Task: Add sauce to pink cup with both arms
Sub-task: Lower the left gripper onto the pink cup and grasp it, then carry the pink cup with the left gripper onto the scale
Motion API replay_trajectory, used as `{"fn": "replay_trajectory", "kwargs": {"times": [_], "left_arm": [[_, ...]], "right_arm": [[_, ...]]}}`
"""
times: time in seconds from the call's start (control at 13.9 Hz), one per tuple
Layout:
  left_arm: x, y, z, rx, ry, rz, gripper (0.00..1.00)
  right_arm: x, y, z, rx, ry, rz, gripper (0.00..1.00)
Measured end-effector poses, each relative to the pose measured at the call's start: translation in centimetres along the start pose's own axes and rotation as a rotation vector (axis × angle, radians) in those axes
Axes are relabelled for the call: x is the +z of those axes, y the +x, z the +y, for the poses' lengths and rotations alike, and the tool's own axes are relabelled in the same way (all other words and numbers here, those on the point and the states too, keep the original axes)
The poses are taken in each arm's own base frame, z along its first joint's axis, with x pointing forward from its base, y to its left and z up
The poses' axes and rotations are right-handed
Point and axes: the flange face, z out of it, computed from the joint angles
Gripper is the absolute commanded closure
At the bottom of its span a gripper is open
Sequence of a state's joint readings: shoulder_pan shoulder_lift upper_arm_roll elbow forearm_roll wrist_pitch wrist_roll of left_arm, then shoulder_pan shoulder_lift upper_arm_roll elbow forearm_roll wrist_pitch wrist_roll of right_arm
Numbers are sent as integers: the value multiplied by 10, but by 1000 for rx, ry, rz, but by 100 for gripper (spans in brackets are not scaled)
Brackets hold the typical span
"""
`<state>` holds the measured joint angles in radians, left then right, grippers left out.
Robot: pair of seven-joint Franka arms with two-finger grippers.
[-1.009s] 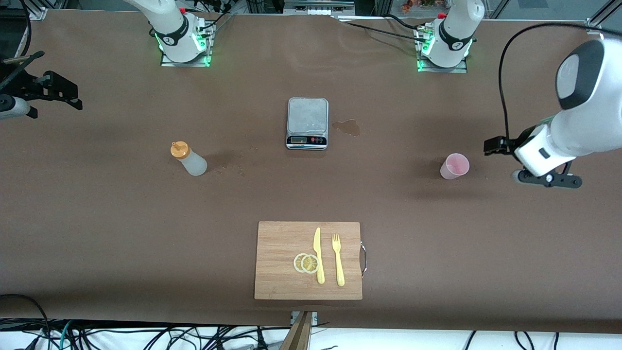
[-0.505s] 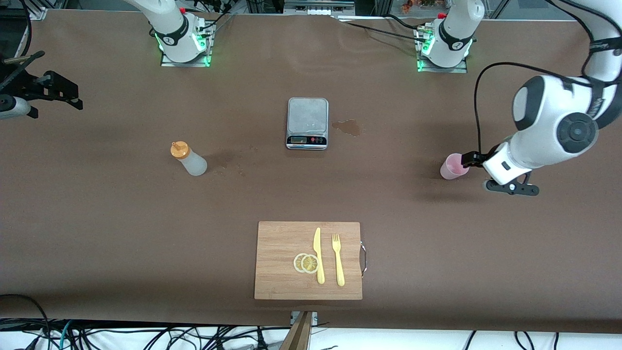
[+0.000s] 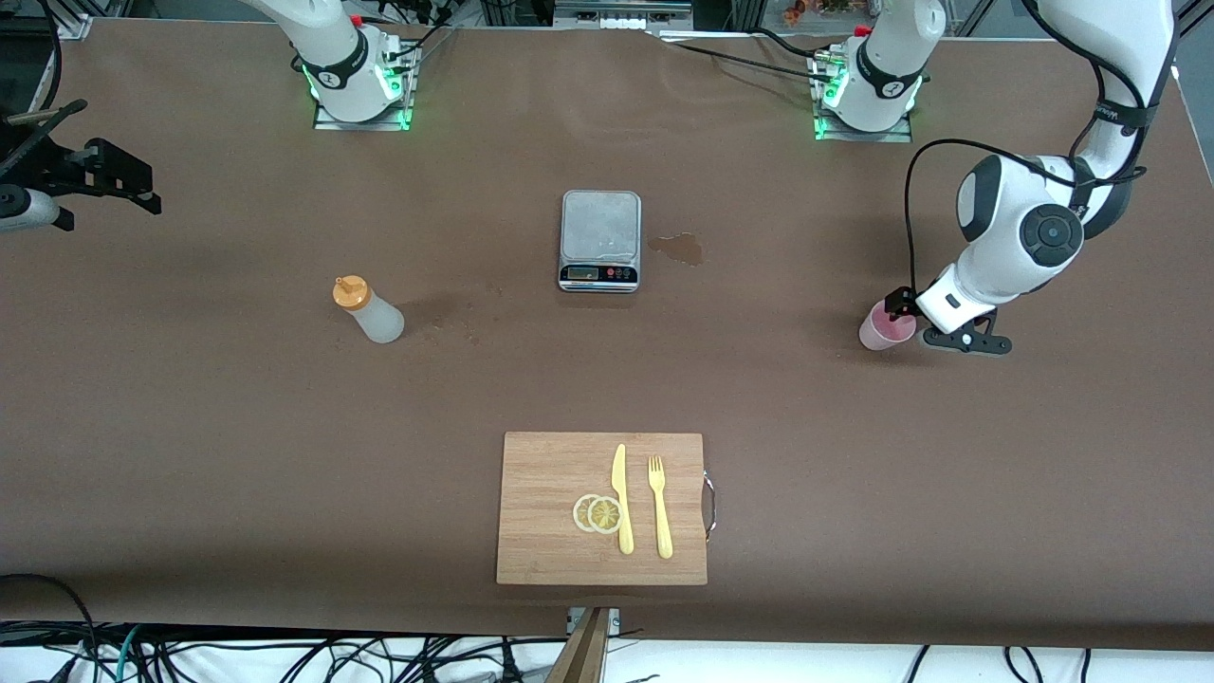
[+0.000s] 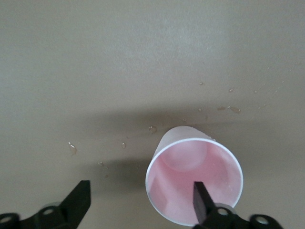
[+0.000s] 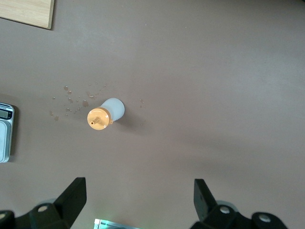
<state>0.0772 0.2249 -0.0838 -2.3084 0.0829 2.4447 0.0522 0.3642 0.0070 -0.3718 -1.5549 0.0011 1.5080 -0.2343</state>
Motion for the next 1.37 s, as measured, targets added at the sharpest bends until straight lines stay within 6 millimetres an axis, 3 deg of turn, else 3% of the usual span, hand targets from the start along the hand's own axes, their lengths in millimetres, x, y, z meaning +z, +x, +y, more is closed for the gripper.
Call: {"fn": "replay_trajectory", "kwargs": {"times": [0.14,0.5,0.72,0.86,1.08,1.23,1.37], "left_arm": [[6,0,2,3,-2,-11,100],[15,0,5,10,-7,-21,100],[3,9,9,19,-4,6,100],[-12,16,21,43,-5,9,100],[-63,25,78,44,-43,-52,100],[-105,24,143,-7,-72,-88,100],[-128,14,217,-62,-102,-92,100]], "right_arm": [[0,0,0,0,0,0,0],[0,0,0,0,0,0,0],[0,0,0,0,0,0,0],[0,0,0,0,0,0,0],[0,0,2,3,0,0,0],[1,0,5,10,0,-2,0],[2,0,4,7,0,-2,0]]}}
